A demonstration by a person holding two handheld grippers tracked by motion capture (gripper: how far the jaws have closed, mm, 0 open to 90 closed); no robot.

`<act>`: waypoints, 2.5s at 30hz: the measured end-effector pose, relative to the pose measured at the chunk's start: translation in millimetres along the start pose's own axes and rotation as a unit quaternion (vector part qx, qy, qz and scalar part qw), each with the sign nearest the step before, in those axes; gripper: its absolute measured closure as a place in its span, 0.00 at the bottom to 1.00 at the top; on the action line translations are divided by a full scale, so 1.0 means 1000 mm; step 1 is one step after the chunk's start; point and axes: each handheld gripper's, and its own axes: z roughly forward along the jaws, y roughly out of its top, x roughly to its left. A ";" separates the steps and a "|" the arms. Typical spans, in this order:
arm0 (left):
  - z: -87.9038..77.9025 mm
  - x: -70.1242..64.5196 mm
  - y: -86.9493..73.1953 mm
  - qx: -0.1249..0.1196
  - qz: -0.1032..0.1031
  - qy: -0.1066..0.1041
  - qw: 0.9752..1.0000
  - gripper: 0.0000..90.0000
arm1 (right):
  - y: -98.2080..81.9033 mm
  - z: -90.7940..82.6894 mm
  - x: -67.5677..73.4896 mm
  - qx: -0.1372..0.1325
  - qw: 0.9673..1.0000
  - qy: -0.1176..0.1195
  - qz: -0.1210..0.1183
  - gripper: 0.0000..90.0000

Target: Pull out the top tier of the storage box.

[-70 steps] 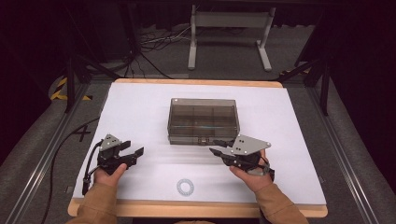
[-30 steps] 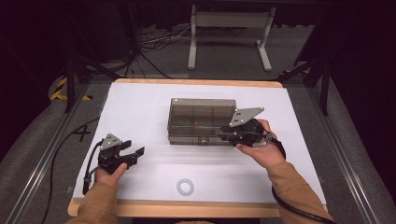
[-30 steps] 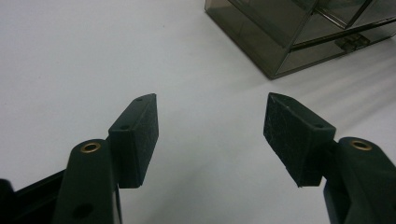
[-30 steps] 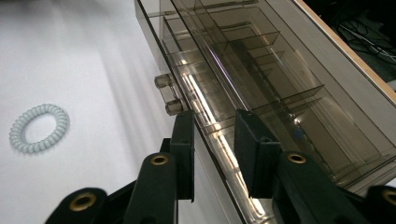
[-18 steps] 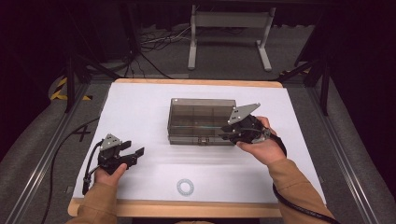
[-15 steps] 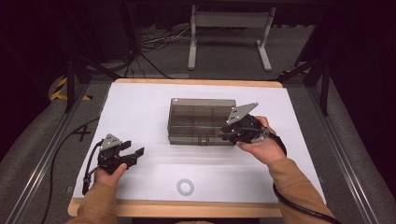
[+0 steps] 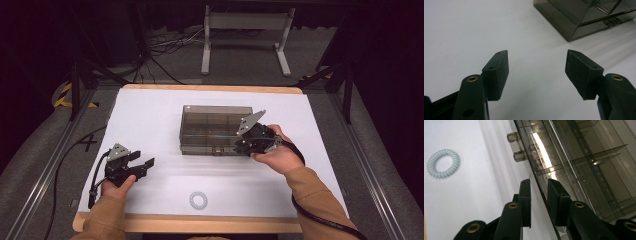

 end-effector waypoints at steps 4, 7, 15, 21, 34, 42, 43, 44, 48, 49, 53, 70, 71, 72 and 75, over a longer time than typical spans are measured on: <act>0.000 0.000 0.000 0.000 0.000 0.001 1.000 0.40 | 0.002 0.000 0.000 0.009 1.000 -0.005 -0.003 0.88; 0.000 0.000 0.000 0.000 0.000 0.000 1.000 0.40 | 0.002 0.000 0.001 0.011 1.000 -0.005 -0.006 0.88; 0.000 0.000 0.000 0.000 -0.002 -0.002 1.000 0.40 | 0.005 -0.002 0.004 0.025 1.000 0.002 -0.013 0.90; 0.000 0.000 0.000 0.000 -0.002 -0.001 1.000 0.40 | 0.007 -0.002 0.007 0.031 0.999 0.003 -0.020 0.91; 0.000 0.000 0.000 0.000 -0.001 -0.001 1.000 0.40 | 0.008 -0.005 0.017 0.044 0.999 0.011 -0.030 0.92; 0.000 0.000 0.000 0.000 -0.001 -0.001 1.000 0.40 | 0.008 -0.007 0.024 0.051 0.998 0.017 -0.037 0.93; 0.001 0.000 0.000 0.001 -0.001 -0.001 1.000 0.40 | 0.008 -0.008 0.025 0.054 0.998 0.017 -0.037 0.93; 0.001 0.000 0.000 0.001 -0.001 0.000 1.000 0.40 | 0.009 -0.008 0.027 0.055 0.998 0.019 -0.039 0.93; 0.001 0.000 0.000 0.001 0.000 0.000 1.000 0.40 | 0.009 -0.009 0.032 0.059 0.997 0.020 -0.042 0.93; 0.001 0.000 0.000 0.001 0.000 0.000 1.000 0.40 | 0.009 -0.010 0.033 0.062 0.997 0.023 -0.041 0.93; 0.001 0.000 0.000 0.001 0.000 0.000 1.000 0.40 | 0.010 -0.010 0.036 0.065 0.997 0.023 -0.045 0.94; 0.001 -0.001 0.000 0.001 0.000 0.000 1.000 0.40 | 0.009 -0.012 0.048 0.079 0.995 0.026 -0.056 0.94; 0.001 -0.001 0.000 0.001 0.000 0.000 1.000 0.40 | 0.009 -0.012 0.048 0.079 0.995 0.026 -0.056 0.94; 0.001 -0.001 0.000 0.001 0.000 0.000 1.000 0.40 | 0.009 -0.012 0.049 0.082 0.995 0.026 -0.052 0.94; 0.001 0.000 0.000 0.001 0.000 0.001 1.000 0.40 | 0.008 -0.010 0.048 0.084 0.994 0.031 -0.057 0.94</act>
